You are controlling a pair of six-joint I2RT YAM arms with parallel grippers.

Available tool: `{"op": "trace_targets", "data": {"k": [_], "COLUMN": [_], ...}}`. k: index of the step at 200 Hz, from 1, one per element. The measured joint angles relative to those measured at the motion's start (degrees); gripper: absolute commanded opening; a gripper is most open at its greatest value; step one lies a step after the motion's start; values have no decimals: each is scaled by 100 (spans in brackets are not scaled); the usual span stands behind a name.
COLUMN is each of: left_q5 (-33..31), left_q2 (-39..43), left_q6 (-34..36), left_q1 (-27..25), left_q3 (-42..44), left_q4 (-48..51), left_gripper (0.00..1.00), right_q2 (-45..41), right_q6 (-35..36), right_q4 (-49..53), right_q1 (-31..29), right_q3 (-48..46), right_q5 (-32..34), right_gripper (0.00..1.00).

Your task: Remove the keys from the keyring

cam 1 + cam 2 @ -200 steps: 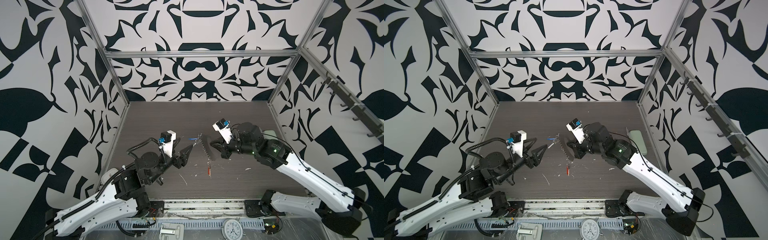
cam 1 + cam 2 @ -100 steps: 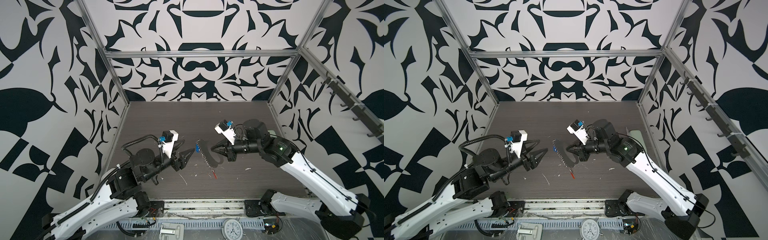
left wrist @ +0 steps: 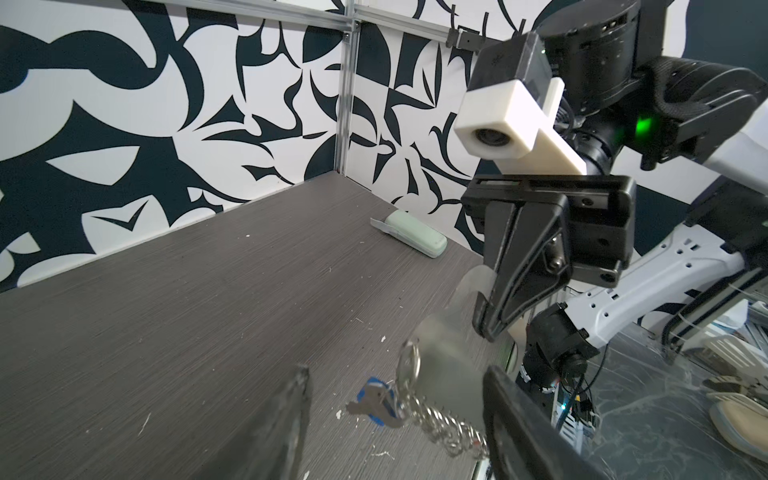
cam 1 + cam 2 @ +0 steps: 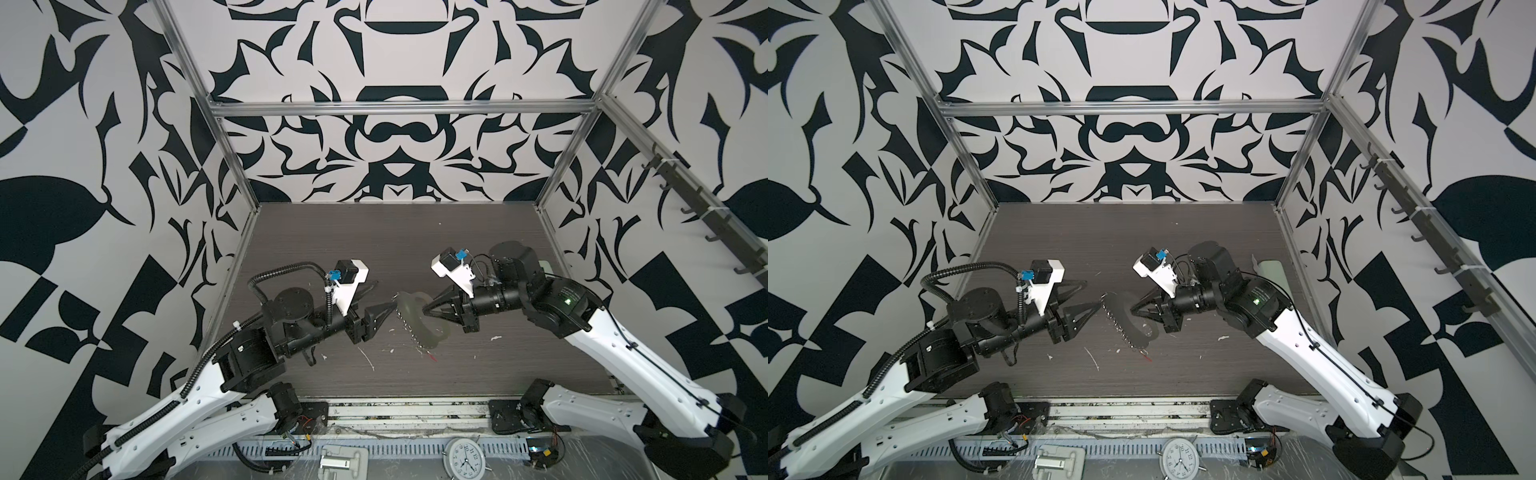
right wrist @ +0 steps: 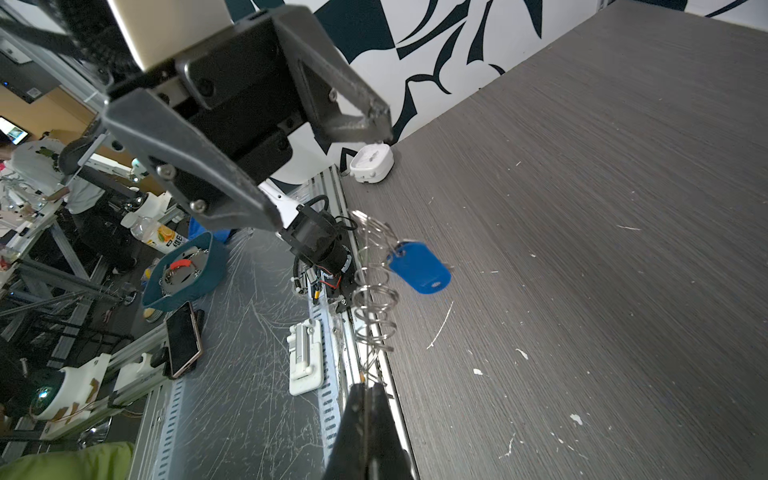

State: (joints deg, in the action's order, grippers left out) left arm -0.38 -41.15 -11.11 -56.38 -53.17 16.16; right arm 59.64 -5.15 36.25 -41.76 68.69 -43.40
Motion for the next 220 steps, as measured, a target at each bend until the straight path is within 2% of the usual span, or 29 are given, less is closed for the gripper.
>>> {"op": "trace_targets", "data": {"k": [24,64,103,120,144,163,179,207,213,220], "left_q5": [597,1777,2736,3025,3233,3254,3259,3215,3193,3154], "left_q2": [-278,-466,-706,-890,-994,-957,-911,-798,-782,-767], "left_q6": [-127,-535,-876,-964,-1062,-1110,-1126,-1235,-1266,-1307], "left_q1": [455,1008,1182,1187,1187,1187,1187,1169,1167,1165], "left_q3": [-39,50,116,116,116,116,114,114,120,131], "left_q4": [-4,-299,-719,-737,-730,-730,-741,-793,-824,-859], "left_gripper": [65,52,49,42,37,29,17,2,0,0], "right_q2": [-22,-46,-48,-48,-48,-55,-72,-127,-149,-173], "right_q6": [46,50,39,28,7,-7,-50,-216,-267,-319], "right_q4": [-4,-76,-262,-313,-330,-376,-431,-715,-804,-883], "right_q1": [0,15,11,11,17,15,15,35,31,31], "right_q3": [-24,-116,-219,-245,-269,-271,-278,-398,-433,-461], "right_q5": [-155,-267,-422,-433,-396,-393,-343,-343,-339,-321], "right_gripper": [0,0,0,0,0,0,0,0,4,15]}}
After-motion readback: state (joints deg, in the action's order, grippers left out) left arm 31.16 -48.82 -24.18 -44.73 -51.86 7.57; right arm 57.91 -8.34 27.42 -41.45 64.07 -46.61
